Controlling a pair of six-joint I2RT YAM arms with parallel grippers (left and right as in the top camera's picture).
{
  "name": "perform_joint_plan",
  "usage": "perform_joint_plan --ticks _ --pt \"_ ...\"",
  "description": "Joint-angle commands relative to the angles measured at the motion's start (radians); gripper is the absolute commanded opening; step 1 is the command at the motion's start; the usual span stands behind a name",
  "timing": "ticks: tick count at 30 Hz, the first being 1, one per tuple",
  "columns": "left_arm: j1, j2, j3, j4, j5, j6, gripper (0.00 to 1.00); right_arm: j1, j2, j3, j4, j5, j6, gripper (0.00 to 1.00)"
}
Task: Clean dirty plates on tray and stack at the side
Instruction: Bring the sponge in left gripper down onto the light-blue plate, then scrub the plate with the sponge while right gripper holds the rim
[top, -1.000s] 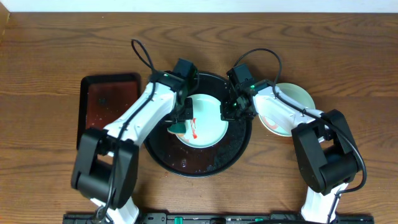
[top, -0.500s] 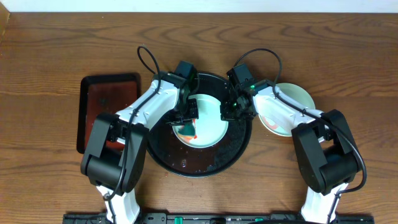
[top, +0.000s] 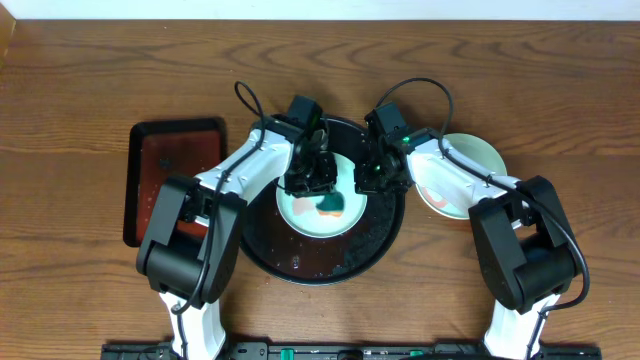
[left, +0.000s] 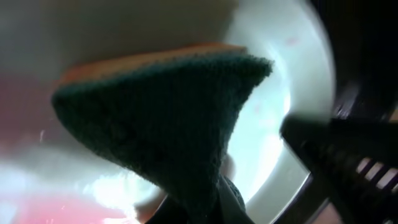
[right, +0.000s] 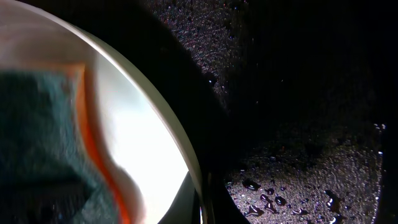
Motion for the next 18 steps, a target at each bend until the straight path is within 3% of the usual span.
perform_joint_plan --ticks 1,5,13,15,18 --pt "-0.001 0.014 -0.01 0.027 -0.168 0.011 0.08 0.017 0.046 -0.043 -0.007 0.045 0.024 0.01" --pt "0.005 0.013 -0.009 0.004 -0.293 0.011 0.08 0.018 0.046 -0.043 -0.007 0.044 0.017 0.01" --pt "0.02 0.013 -0.009 -0.235 -0.342 0.011 0.08 0.018 0.046 -0.043 -0.004 0.044 0.017 0.01" --pt "0.019 0.013 -0.009 -0.291 -0.294 0.057 0.08 0.018 0.046 -0.043 -0.004 0.044 0.017 0.01" --pt "0.019 0.013 -0.009 -0.33 -0.071 0.248 0.08 0.018 0.046 -0.043 -0.004 0.044 0.017 0.01"
